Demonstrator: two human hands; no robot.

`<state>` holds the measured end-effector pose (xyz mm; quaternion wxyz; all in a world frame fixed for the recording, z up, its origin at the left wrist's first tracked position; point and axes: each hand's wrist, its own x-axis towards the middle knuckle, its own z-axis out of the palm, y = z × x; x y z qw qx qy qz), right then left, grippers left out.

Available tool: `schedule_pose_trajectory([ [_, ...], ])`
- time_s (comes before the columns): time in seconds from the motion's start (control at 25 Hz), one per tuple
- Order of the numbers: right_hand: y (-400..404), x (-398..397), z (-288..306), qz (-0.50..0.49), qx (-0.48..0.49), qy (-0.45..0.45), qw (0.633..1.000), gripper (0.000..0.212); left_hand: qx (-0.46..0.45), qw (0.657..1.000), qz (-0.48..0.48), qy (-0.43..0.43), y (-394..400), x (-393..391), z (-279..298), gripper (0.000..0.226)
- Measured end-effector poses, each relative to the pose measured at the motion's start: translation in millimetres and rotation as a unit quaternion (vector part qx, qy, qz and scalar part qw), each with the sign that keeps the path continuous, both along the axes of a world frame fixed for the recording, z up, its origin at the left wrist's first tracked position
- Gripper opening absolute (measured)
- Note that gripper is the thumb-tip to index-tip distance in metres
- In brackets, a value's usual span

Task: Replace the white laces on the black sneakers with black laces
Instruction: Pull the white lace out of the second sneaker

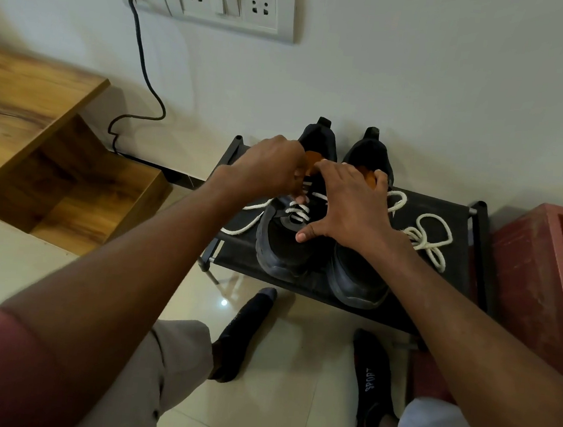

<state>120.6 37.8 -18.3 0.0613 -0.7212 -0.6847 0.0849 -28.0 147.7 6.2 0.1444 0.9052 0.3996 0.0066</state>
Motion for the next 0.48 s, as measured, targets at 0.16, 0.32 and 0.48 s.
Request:
schedule_pose_trajectory([
  [0.16, -0.8, -0.6, -0.8, -0.001, -0.001, 0.000, 1.000, 0.123, -0.065, 0.992, 0.087, -0.064, 3.7, -0.4, 1.6, 0.025],
  [0.32, -1.1, -0.7, 0.5, -0.005, -0.004, 0.013, 1.000, 0.120, -0.275, 0.883, 0.195, -0.326, 2.8, -16.6, 12.7, 0.034],
  [0.48, -0.9, -1.3, 0.3, -0.002, -0.009, 0.006, 1.000, 0.122, -0.210, 0.946, 0.120, -0.216, -5.7, -10.0, 11.0, 0.030],
])
